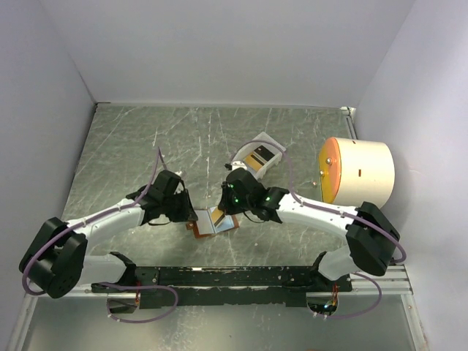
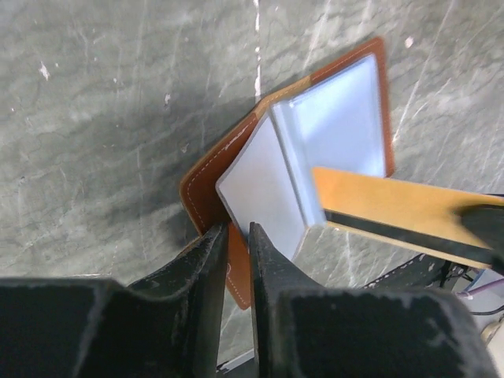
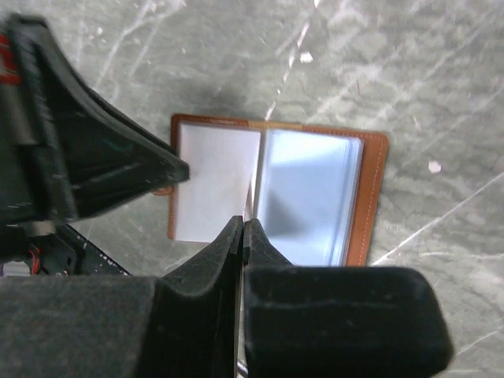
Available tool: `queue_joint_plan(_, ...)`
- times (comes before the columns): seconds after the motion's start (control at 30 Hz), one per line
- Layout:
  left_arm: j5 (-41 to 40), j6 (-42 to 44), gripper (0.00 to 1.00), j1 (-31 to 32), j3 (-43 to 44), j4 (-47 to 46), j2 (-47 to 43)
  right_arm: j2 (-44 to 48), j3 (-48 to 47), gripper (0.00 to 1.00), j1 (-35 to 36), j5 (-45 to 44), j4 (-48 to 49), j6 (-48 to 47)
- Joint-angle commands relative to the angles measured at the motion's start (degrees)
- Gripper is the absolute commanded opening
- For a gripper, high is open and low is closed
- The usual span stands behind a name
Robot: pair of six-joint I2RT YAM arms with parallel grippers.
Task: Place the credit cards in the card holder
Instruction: Pick up the credit card from the storage box.
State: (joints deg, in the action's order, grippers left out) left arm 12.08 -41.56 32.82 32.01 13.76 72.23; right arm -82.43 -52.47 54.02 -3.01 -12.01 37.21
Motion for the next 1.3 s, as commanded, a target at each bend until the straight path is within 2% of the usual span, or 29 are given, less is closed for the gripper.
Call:
queue_joint_plan(0.0, -3.1, -0.7, 0.28, -0.2, 4.8, 4.0, -0.8, -0.4, 4.3, 0.0, 0.1, -0.4, 7.2, 7.6)
queue_joint_plan(0.17, -2.5, -1.5, 0.37, -0.2, 7.4, 6.6, -4.2, 1.1, 8.0, 0.0, 0.1, -2.3, 12.5, 11.1)
queue_joint_plan(0.3, 3.1, -3.1, 0.43, -0.2, 8.9, 4.0, -7.3, 3.4, 11.4, 0.0, 0.1, -3.0, 17.2, 16.1)
queue_joint_plan(0.47, 10.5, -7.6, 0.39, -0.2, 5.2, -5.8, -10.5, 3.9, 13.3, 0.0, 0.1, -1.0, 21.8, 17.8)
queue_joint_plan(0.53, 10.9, -6.7, 0.38, -0.2, 5.6, -5.6, -9.9, 3.0, 12.0, 0.0, 0.1, 0.1, 21.1, 15.2)
queue_joint_plan(0.67, 12.9, -0.6, 0.36, -0.2, 7.5, -3.9, -6.8, -0.2, 7.7, 0.0, -0.6, 6.0, 18.1, 6.1)
queue_joint_plan(0.83, 12.2, 11.4, 0.34, -0.6, 9.1, 1.1, -2.3, -2.7, 7.2, 0.0, -7.0, 23.5, 19.1, -3.5)
queue_joint_plan(0.9, 12.9, 10.9, 0.35, -0.8, 7.8, -0.4, -2.7, -2.4, 9.5, 0.0, -10.3, 31.4, 22.6, -4.0)
queue_joint_plan(1.0, 16.1, 9.4, 0.37, -1.3, 5.3, -4.5, -2.2, -1.6, 11.6, 0.0, -13.6, 37.3, 25.1, -5.4)
queue_joint_plan(1.17, 22.6, 10.5, 0.45, -1.8, 4.7, -7.0, 1.0, -3.0, 8.6, 0.0, -14.9, 43.2, 19.2, -13.0)
queue_joint_plan(1.27, 22.8, 10.9, 0.47, -1.8, 4.8, -7.6, 1.8, -3.6, 8.3, 0.0, -15.9, 46.7, 19.0, -14.9)
